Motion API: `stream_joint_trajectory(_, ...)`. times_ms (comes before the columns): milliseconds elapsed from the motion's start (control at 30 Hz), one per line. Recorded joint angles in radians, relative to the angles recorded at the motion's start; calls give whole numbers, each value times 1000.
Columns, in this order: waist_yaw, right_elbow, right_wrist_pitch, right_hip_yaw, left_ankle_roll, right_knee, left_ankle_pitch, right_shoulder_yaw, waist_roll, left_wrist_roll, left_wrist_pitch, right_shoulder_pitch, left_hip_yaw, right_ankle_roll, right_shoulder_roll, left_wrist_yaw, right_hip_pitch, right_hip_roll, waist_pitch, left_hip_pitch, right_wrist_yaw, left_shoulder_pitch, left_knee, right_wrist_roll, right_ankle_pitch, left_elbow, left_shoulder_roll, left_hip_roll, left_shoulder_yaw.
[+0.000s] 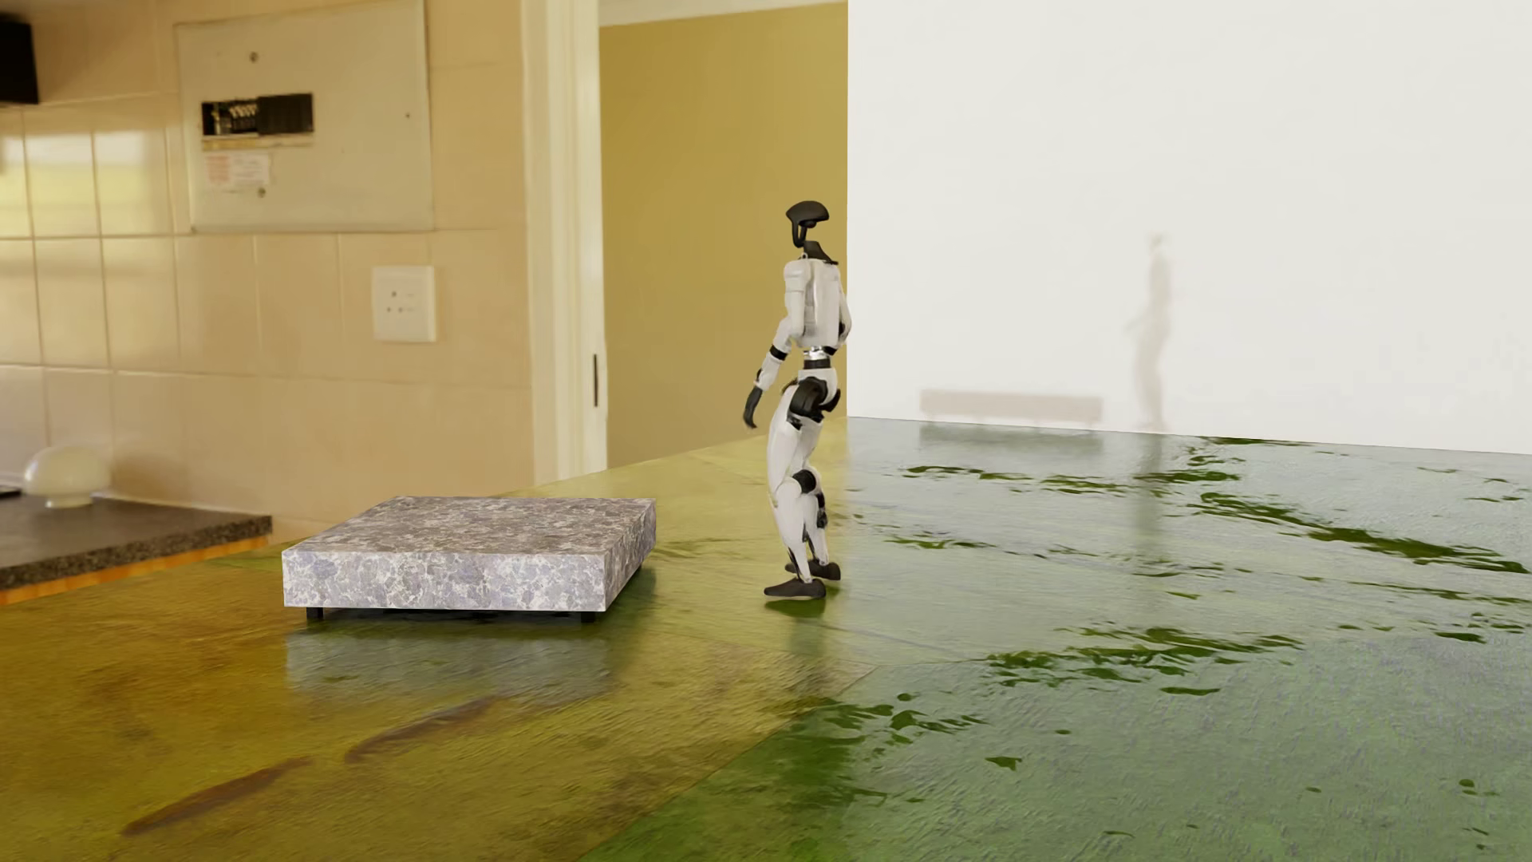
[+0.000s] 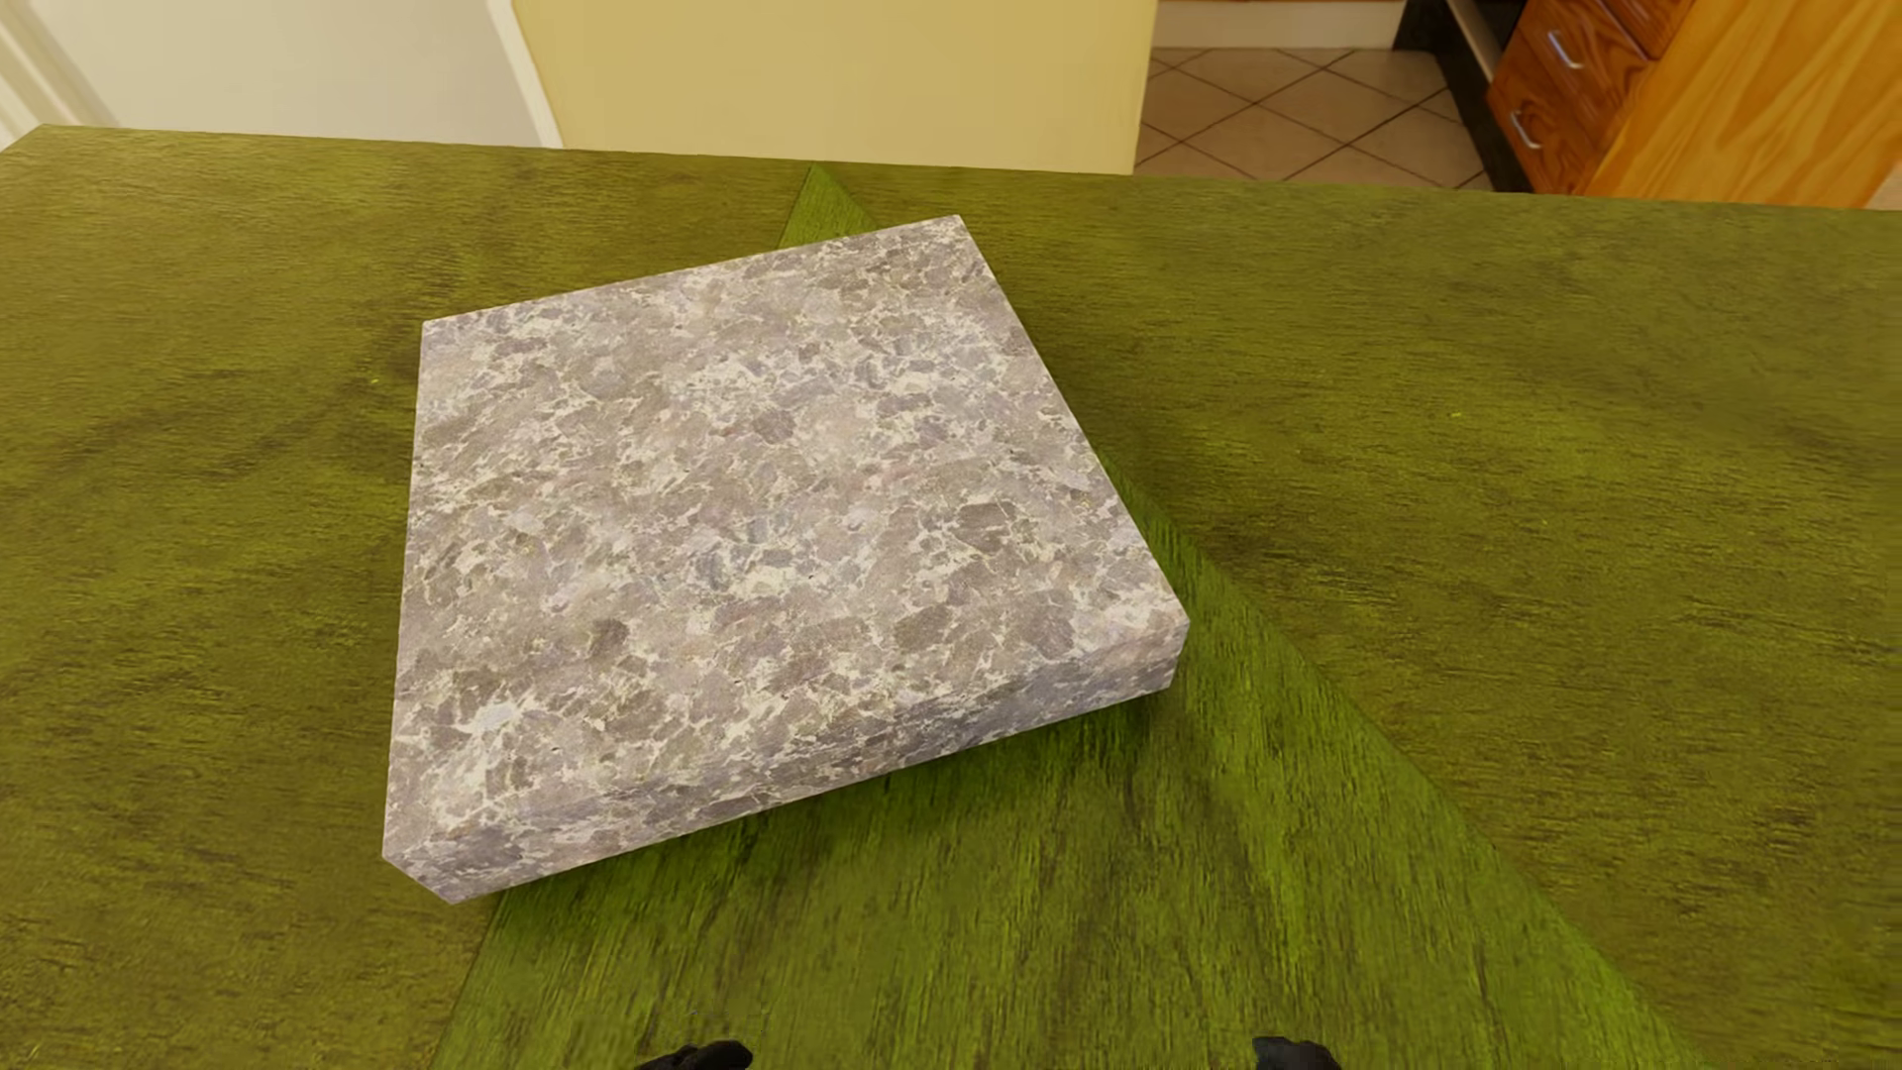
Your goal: Go to the coffeetable
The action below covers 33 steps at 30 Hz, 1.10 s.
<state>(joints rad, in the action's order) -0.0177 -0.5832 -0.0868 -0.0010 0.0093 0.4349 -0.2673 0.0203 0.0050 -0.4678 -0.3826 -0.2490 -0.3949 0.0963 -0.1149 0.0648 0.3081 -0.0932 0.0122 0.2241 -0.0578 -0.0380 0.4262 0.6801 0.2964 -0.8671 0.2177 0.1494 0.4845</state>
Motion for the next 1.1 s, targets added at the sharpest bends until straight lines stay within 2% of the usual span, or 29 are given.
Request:
stream_joint_trajectory(67, 7, 19, 6, 1, -9, -17, 6, 19, 4, 20, -5, -2, -9, 1, -14, -29, -7, 15, 1, -5, 10, 44, -8, -7, -4, -58, -8, 16, 17)
stream_joint_trajectory(133, 12, 22, 2, -5, -16, -18, 10, 8, 6, 32, 21, -18, -5, -10, -16, -70, -3, 26, 5, 2, -8, 86, -9, -22, -6, -68, 4, 27, 42)
stream_joint_trajectory(200, 16, -10, -19, -16, -23, -6, 11, 3, 7, 42, 32, -38, 9, -20, -19, -40, 5, 30, 10, 15, -19, 121, 3, -36, 0, -59, 10, 34, 39)
stream_joint_trajectory(300, 21, -93, -68, -46, -29, 0, 18, 18, 6, 56, 39, -64, 40, -32, -36, -3, 9, 27, 17, 38, 9, 137, 11, -26, 5, -37, 2, 35, 22)
stream_joint_trajectory(367, 23, -159, -104, -65, -34, 1, 23, 38, 6, 46, 49, -64, 60, -34, -40, 1, 11, 24, 20, 48, 30, 135, 9, -7, 10, -2, 2, 32, 22)
stream_joint_trajectory(433, 22, -182, -116, -82, -37, 7, 26, 37, 6, 35, 66, -77, 80, -34, -51, 14, 14, 19, 23, 61, 54, 123, 13, -2, 18, 36, 2, 29, 19)
stream_joint_trajectory(600, 16, -164, -105, -123, -46, -11, 46, 17, 8, 2, 86, -53, 118, -40, -50, 20, -1, 17, 22, 70, 65, 80, 2, -1, 13, 117, 6, 26, 16)
stream_joint_trajectory(733, 7, -143, -115, -150, -53, -7, 45, -34, 11, 10, 57, 17, 146, -32, -17, 43, -4, 17, 23, 85, -18, 40, 16, -10, 25, 89, -22, 30, 9)
stream_joint_trajectory(800, 4, -117, -94, -162, -56, -12, 49, -13, 12, -1, 52, 46, 156, -27, -8, 4, -9, 17, 24, 86, -5, 34, 12, 0, 27, 78, -22, 30, 34)
stream_joint_trajectory(867, 2, -75, -58, -169, -58, -15, 55, 4, 12, 1, 57, 57, 164, -34, -5, 3, -12, 18, 24, 85, 6, 50, 7, -5, 23, 84, -26, 30, 32)
stream_joint_trajectory(933, 1, -40, -43, -172, -59, -13, 58, 6, 11, -2, 55, 58, 170, -49, 2, 0, -13, 21, 25, 86, -3, 71, 8, -17, 17, 84, -27, 31, 37)
stream_joint_trajectory(967, 0, -24, -39, -176, -60, -13, 58, 7, 11, 7, 55, 51, 174, -52, 2, 4, -14, 22, 25, 87, -6, 75, 10, -20, 15, 76, -30, 32, 34)
stream_joint_trajectory(1033, 0, -8, -20, -184, -60, -13, 59, 9, 11, 42, 60, 39, 183, -56, -4, 57, -17, 21, 27, 90, -5, 95, 15, -11, 14, 77, -36, 31, 4)
stream_joint_trajectory(1100, 1, 10, -6, -191, -61, -10, 59, 12, 12, 62, 60, 28, 191, -61, -3, 70, -18, 18, 29, 94, -3, 103, 19, -7, 12, 76, -37, 28, -8)
